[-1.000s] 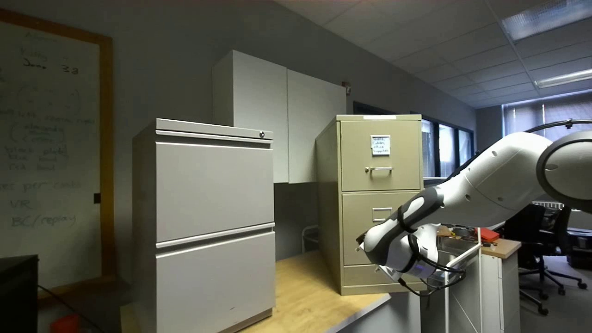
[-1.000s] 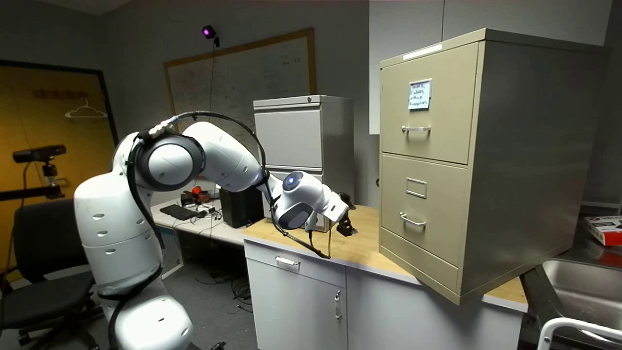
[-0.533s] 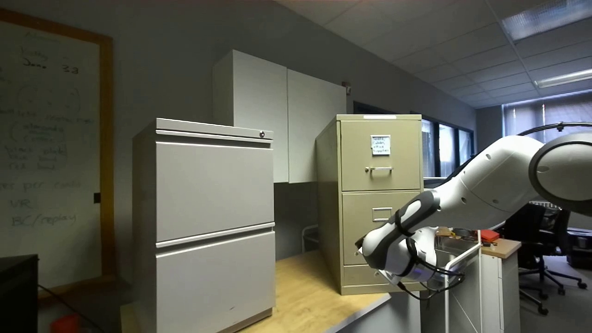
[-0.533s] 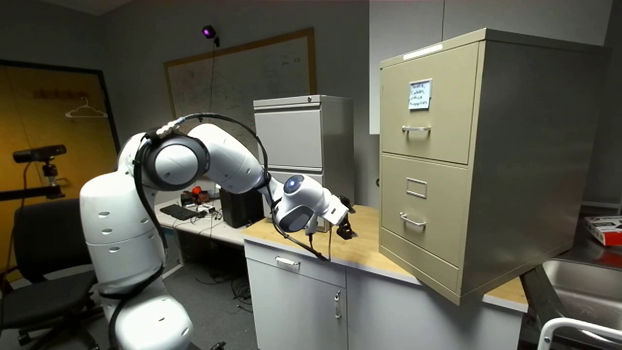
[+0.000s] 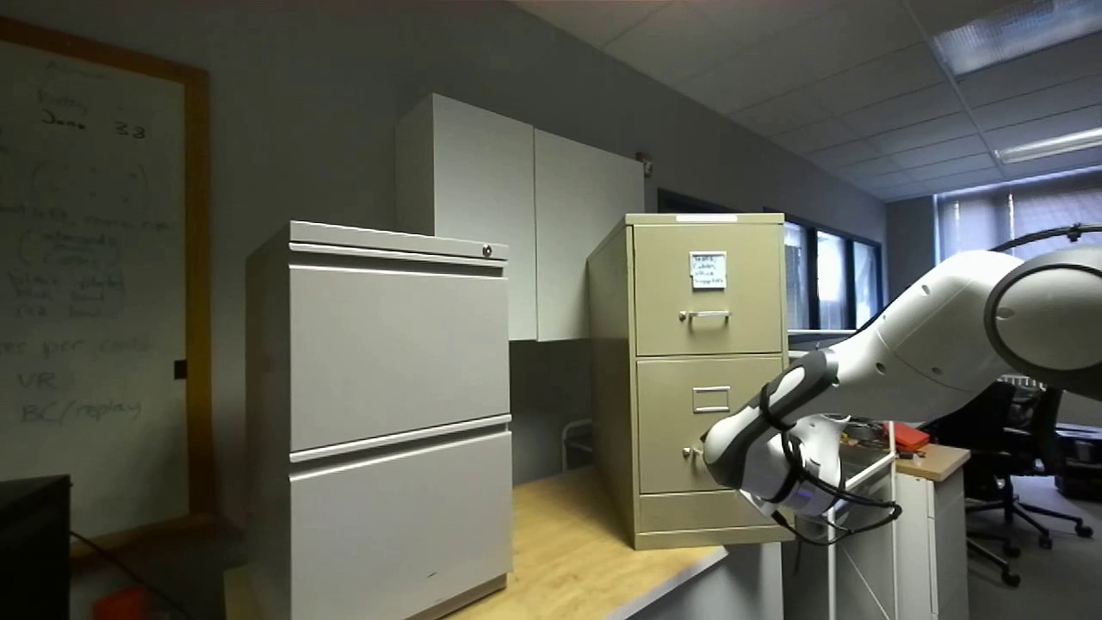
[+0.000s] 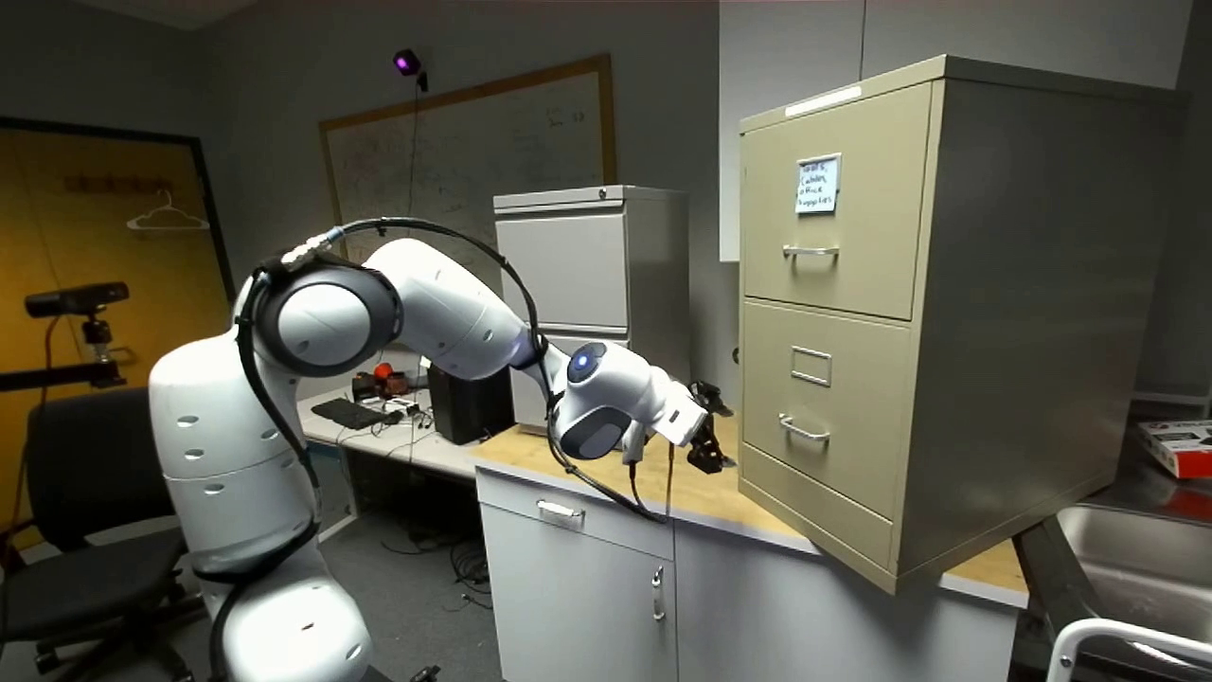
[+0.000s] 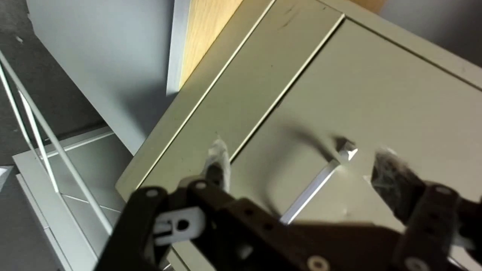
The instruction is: Open the bottom drawer of the left cabinet
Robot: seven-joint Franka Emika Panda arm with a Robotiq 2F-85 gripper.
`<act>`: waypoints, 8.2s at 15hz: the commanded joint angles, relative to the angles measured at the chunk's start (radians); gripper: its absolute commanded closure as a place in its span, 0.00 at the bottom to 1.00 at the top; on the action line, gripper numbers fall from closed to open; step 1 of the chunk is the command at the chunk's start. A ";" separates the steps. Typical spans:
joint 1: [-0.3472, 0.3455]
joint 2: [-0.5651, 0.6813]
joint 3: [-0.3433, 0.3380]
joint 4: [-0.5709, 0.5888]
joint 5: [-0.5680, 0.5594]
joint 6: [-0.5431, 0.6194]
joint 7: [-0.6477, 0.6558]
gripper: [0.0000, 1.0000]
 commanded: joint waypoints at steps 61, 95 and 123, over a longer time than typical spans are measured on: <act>1.928 -0.676 -1.913 0.485 -0.114 0.036 -0.331 0.84; 1.093 -0.179 -0.979 -0.183 0.472 0.157 -0.203 0.99; 0.237 -0.214 -0.024 -0.253 0.910 0.104 -0.436 0.70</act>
